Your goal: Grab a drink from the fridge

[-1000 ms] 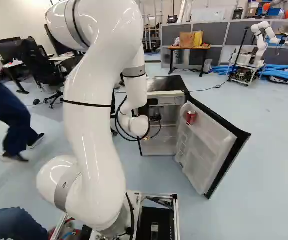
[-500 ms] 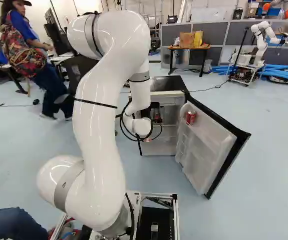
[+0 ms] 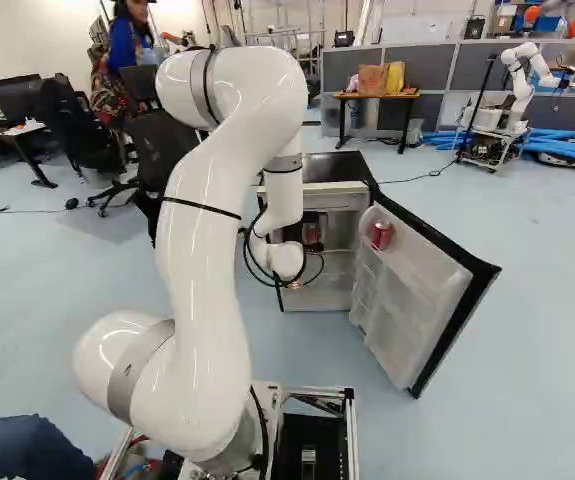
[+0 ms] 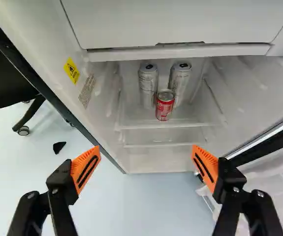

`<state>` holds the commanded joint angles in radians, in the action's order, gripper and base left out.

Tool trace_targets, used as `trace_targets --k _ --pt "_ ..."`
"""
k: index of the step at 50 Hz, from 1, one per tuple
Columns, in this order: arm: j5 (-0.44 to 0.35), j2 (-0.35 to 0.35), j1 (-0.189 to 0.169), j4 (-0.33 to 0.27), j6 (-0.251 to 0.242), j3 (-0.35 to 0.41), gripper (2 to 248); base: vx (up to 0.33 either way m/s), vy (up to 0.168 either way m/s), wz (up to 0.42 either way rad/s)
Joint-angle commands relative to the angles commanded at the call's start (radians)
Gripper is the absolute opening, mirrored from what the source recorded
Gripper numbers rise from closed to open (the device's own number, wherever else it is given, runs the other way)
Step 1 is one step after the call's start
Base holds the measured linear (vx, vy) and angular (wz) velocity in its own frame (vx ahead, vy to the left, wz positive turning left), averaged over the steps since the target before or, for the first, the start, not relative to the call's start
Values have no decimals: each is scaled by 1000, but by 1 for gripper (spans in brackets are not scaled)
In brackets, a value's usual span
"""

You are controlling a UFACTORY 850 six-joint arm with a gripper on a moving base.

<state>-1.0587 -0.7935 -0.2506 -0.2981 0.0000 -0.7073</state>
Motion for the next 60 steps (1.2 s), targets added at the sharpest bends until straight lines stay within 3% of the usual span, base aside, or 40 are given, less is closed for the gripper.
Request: trace_targets --k 39,60 --pt "-178 -136 1 0 0 -81 247 0 0 0" --pt "-235 -222 1 20 0 -153 247 0 0 0"
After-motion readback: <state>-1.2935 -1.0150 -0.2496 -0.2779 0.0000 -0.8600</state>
